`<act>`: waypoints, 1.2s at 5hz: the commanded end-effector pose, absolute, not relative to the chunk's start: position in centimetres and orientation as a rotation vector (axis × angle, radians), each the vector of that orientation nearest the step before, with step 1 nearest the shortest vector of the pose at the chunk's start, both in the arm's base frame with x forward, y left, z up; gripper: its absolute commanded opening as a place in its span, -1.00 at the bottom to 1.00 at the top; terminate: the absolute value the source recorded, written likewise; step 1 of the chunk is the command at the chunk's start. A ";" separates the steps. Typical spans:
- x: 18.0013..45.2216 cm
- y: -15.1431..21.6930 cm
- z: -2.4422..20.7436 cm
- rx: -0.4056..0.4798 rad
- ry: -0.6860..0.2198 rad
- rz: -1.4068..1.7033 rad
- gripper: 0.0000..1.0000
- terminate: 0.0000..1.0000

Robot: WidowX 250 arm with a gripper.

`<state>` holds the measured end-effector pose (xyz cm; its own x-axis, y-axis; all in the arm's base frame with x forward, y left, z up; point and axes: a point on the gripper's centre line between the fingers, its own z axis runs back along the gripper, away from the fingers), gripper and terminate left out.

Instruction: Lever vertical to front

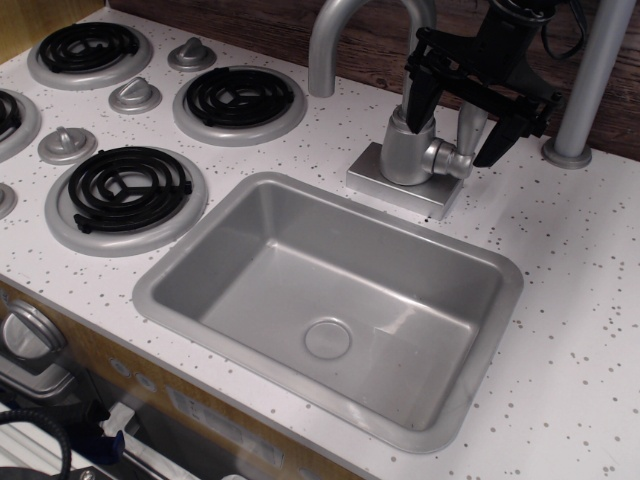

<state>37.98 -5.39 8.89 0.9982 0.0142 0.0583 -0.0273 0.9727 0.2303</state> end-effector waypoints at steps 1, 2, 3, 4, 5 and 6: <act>38.0 -5.4 8.9 0.233 -0.056 0.021 1.00 -1.00; 39.1 -5.5 9.9 0.241 -0.128 0.029 1.00 -1.00; 40.4 -5.2 11.2 0.251 -0.184 0.004 1.00 -1.00; 41.5 -5.0 12.5 0.250 -0.252 -0.015 1.00 -1.00; 42.6 -5.0 12.4 0.233 -0.302 -0.024 1.00 -1.00; 43.3 -5.0 11.8 0.206 -0.309 -0.034 1.00 -1.00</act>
